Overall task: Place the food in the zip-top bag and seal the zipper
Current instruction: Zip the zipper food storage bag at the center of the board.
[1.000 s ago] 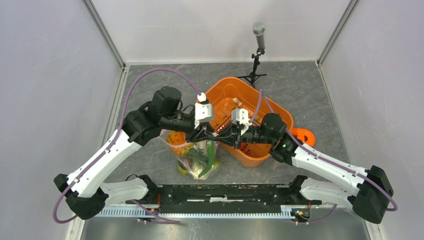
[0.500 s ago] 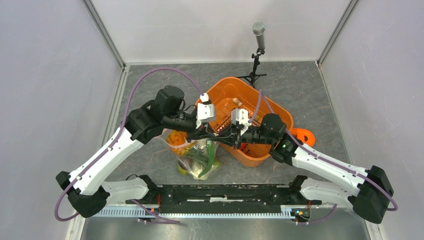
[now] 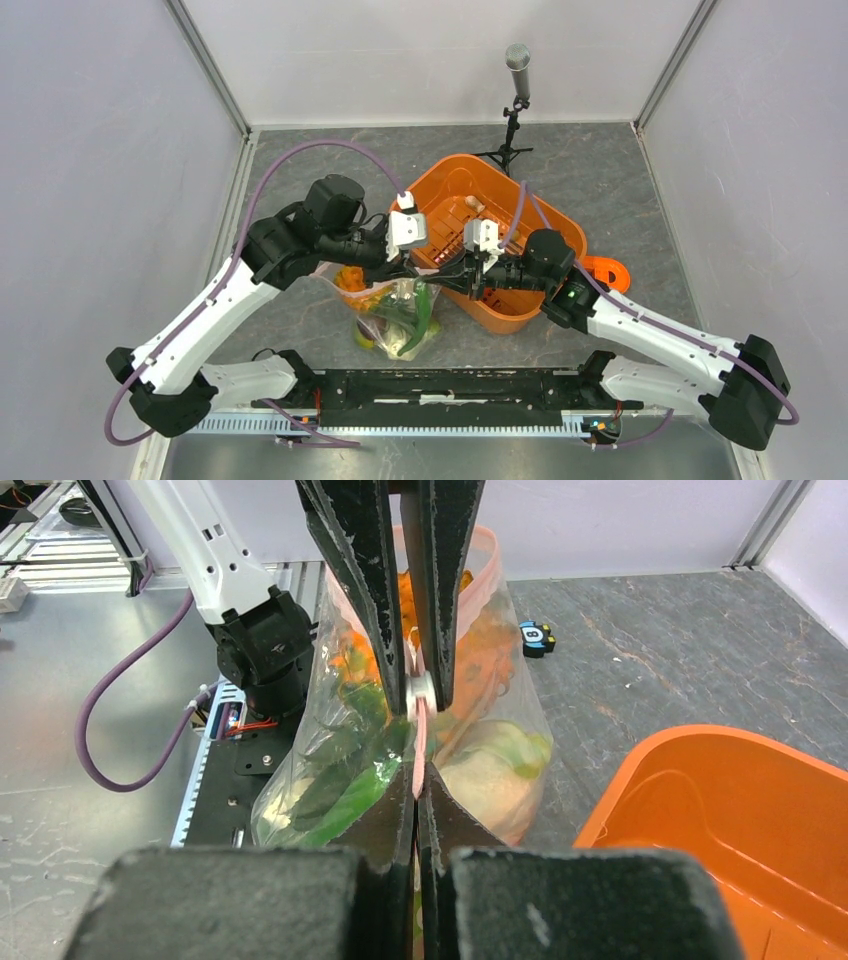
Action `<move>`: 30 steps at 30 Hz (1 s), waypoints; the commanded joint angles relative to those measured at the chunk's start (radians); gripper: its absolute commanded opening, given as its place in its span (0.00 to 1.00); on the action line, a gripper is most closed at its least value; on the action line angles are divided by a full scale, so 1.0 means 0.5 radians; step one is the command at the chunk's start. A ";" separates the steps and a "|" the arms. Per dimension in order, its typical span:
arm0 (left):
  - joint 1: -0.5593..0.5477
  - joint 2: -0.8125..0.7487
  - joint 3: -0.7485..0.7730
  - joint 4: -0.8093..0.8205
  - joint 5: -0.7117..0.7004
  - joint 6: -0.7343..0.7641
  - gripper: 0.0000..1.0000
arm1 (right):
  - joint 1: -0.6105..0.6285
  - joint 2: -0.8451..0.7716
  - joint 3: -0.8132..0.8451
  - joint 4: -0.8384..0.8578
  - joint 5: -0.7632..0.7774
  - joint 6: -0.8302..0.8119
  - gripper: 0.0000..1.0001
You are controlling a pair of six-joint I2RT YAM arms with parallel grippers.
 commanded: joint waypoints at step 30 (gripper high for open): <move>0.003 -0.064 0.198 -0.081 0.097 -0.003 0.02 | 0.102 0.230 0.463 -0.394 -0.062 -0.342 0.35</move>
